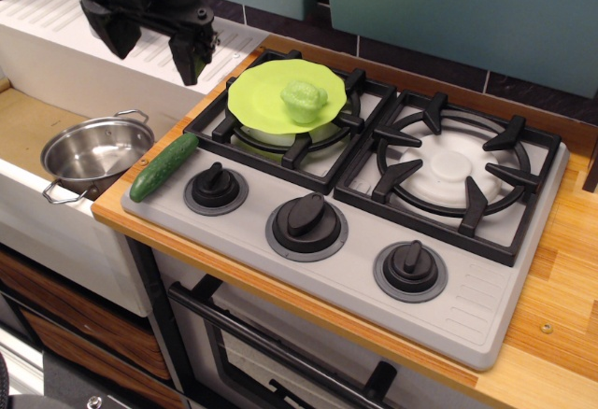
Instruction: Put cauliflower on plate and pickle in pot or pan in sink
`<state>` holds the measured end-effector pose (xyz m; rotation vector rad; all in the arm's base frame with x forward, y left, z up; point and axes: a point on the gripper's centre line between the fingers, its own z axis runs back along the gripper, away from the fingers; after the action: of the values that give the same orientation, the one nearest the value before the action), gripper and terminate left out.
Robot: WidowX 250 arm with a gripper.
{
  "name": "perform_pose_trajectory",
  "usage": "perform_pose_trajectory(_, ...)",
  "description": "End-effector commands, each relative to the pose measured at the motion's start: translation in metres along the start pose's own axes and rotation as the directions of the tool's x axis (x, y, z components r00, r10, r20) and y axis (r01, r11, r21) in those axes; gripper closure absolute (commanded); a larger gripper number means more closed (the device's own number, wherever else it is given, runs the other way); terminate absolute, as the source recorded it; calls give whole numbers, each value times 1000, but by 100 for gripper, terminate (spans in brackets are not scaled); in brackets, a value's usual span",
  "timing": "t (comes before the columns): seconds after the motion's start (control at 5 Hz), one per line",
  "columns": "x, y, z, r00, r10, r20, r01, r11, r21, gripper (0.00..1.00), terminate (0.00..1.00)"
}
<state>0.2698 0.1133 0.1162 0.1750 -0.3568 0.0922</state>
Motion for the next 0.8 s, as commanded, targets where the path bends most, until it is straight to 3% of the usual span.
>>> perform_pose_trajectory(0.0,-8,-10,-14,994,54,-94,-52,998,20,0,0)
perform_pose_trajectory(0.2,-19,-13,-27,992,57,-110,-61,998,-33,0,0)
perform_pose_trajectory(0.6,-35,-12,-46,991,69,-112,-77,995,-70,0,0)
